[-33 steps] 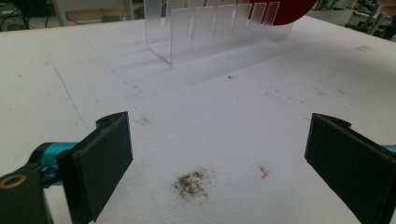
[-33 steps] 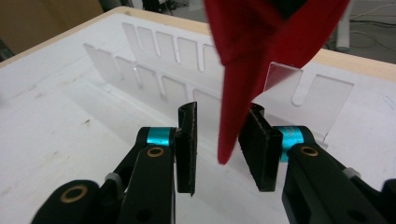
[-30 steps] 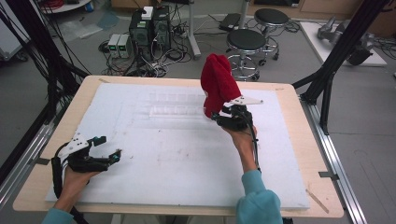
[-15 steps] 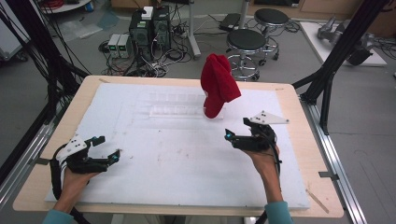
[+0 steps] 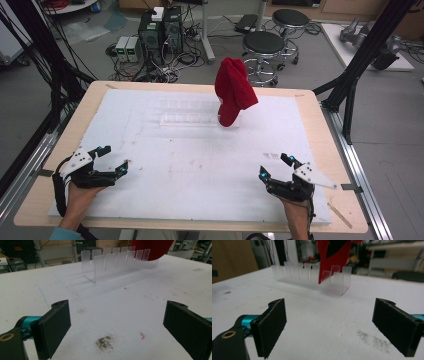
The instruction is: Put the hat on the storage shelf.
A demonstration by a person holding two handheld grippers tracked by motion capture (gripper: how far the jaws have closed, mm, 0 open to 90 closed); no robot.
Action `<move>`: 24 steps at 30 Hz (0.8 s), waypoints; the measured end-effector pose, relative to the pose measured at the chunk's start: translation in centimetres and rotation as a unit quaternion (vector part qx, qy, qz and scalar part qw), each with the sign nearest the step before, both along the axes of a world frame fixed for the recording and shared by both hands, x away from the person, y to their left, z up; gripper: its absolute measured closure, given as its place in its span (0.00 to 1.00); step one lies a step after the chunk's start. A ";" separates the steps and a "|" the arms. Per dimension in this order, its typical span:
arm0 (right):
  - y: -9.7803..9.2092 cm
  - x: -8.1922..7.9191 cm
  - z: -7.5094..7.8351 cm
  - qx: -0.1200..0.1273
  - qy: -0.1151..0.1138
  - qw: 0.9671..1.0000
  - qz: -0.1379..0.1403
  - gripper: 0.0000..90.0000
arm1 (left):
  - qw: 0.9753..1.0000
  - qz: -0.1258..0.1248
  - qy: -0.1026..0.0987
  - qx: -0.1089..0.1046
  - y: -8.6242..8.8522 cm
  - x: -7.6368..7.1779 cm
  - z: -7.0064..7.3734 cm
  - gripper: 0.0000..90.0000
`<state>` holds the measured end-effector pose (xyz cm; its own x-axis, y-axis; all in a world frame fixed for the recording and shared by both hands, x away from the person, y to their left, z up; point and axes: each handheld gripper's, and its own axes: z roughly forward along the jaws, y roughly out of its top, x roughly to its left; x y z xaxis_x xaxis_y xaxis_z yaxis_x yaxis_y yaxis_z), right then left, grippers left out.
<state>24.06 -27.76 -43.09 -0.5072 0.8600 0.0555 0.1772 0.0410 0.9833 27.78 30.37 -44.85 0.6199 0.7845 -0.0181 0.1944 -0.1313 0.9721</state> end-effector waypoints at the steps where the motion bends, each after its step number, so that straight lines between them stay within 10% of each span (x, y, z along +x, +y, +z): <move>1: 0.0 -0.2 -0.4 0.003 -0.015 1.000 -0.009 0.12 | 1.000 0.000 -0.002 -0.001 0.0 -0.1 0.0 0.09; 24: 0.3 -0.3 -2.1 0.024 -0.027 0.999 -0.021 0.12 | 0.999 0.007 -0.031 -0.019 0.3 -0.7 -0.2 0.09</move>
